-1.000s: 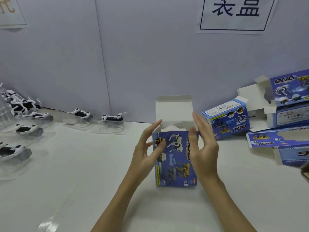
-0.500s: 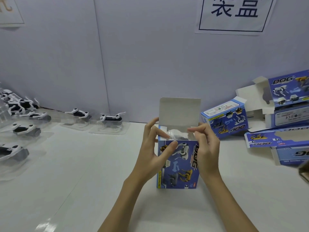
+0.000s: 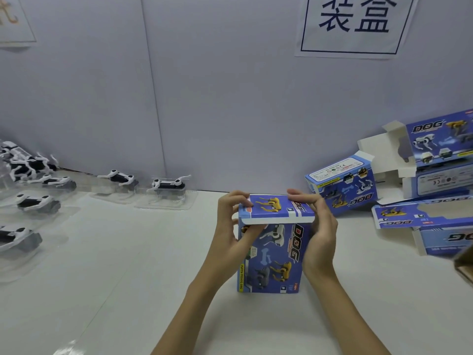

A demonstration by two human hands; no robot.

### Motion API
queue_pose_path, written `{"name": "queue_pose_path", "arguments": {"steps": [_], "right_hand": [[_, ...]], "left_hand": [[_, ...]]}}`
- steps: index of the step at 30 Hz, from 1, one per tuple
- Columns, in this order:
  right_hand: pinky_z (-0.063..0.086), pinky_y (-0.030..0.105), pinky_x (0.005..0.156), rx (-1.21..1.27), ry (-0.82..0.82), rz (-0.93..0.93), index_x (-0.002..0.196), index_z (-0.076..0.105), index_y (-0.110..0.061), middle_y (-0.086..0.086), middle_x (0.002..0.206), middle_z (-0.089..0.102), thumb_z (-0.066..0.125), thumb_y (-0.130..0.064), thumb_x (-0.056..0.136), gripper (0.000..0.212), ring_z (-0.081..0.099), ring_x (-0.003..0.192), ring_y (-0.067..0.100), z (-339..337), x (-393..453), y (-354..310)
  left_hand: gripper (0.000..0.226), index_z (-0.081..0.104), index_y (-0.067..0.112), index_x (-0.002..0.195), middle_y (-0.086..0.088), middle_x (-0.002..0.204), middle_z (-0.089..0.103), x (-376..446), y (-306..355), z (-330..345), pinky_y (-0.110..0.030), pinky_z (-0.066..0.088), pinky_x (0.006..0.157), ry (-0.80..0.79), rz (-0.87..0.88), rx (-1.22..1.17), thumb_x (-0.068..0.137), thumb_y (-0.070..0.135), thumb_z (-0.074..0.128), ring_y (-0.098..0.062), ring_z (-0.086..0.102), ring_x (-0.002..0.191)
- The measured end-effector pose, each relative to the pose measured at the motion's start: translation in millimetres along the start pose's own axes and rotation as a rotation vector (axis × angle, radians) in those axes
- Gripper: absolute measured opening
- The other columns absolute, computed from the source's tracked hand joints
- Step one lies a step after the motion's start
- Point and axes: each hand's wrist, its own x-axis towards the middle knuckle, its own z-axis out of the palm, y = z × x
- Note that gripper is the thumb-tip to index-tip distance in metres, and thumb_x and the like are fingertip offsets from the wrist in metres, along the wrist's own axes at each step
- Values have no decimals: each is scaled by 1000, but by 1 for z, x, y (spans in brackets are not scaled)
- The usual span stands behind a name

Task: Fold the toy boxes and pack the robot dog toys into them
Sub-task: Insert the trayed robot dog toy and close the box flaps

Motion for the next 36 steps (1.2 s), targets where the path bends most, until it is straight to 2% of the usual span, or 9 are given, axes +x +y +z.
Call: {"name": "queue_pose_path", "arguments": {"steps": [4, 8, 11, 14, 18, 23, 28, 33, 36], "right_hand": [[62, 46, 85, -116, -65, -35, 107, 62, -16, -1, 125, 71, 46, -52, 102, 39, 71, 111, 26, 2, -2, -5], [61, 53, 73, -317, -95, -110, 109, 58, -29, -4, 107, 68, 66, -76, 82, 54, 73, 96, 23, 13, -9, -5], [61, 50, 78, -339, -9, -183, 116, 62, -31, 2, 117, 62, 69, -69, 86, 49, 70, 107, 24, 24, -18, -2], [61, 54, 84, -247, 87, -154, 122, 64, -26, 4, 124, 61, 71, -48, 95, 36, 69, 113, 24, 32, -25, 3], [65, 45, 77, -98, 73, -6, 119, 63, -26, 7, 128, 65, 69, -35, 95, 26, 71, 114, 25, 33, -26, 4], [63, 29, 73, -152, -131, 58, 117, 58, -22, 4, 119, 68, 67, -40, 92, 32, 70, 114, 22, 24, -14, 6], [61, 23, 74, -327, -238, 43, 108, 54, -28, -19, 109, 69, 67, -45, 91, 27, 70, 111, 15, 9, -7, 17], [63, 25, 71, -355, -332, 16, 148, 47, -48, -15, 126, 64, 59, -39, 99, 51, 64, 121, 7, 11, -9, 17], [66, 35, 76, -415, -349, -6, 152, 42, -46, -9, 131, 61, 54, -39, 99, 55, 62, 124, 8, 11, -11, 17]], "left_hand": [[36, 47, 24, 127, 11, 149, 41, -2, -8, 0, -59, 58, 93, 38, 46, 3, 98, 37, 66, -25, 47, 142], [47, 44, 29, 138, 16, 146, 46, -2, -11, -1, -44, 57, 99, 238, 62, 75, 98, 35, 67, -20, 57, 132], [53, 46, 21, 142, 14, 136, 53, -3, -15, -8, -35, 51, 98, 327, 169, 375, 99, 45, 64, -15, 58, 122], [90, 25, 18, 162, 10, 149, 43, -10, -16, -4, -27, 33, 112, 208, 234, 600, 94, 65, 59, -11, 46, 134], [129, 3, 16, 166, 1, 164, 27, -14, -16, 5, -44, 27, 120, 143, 197, 674, 75, 80, 68, -19, 30, 148], [122, 19, 15, 162, 1, 160, 33, -4, -21, -19, -63, 31, 116, 148, 294, 758, 69, 60, 84, -17, 31, 147], [127, 13, 24, 162, 8, 168, 20, 0, -30, -35, -62, 7, 127, -74, 308, 791, 68, 41, 96, -16, 19, 158], [129, 13, 25, 163, 8, 167, 23, 1, -34, -34, -56, 5, 129, -55, 352, 792, 67, 45, 96, -15, 21, 157], [126, 15, 24, 163, 7, 166, 25, 2, -35, -33, -55, 6, 129, -41, 345, 793, 68, 49, 94, -17, 25, 156]]}}
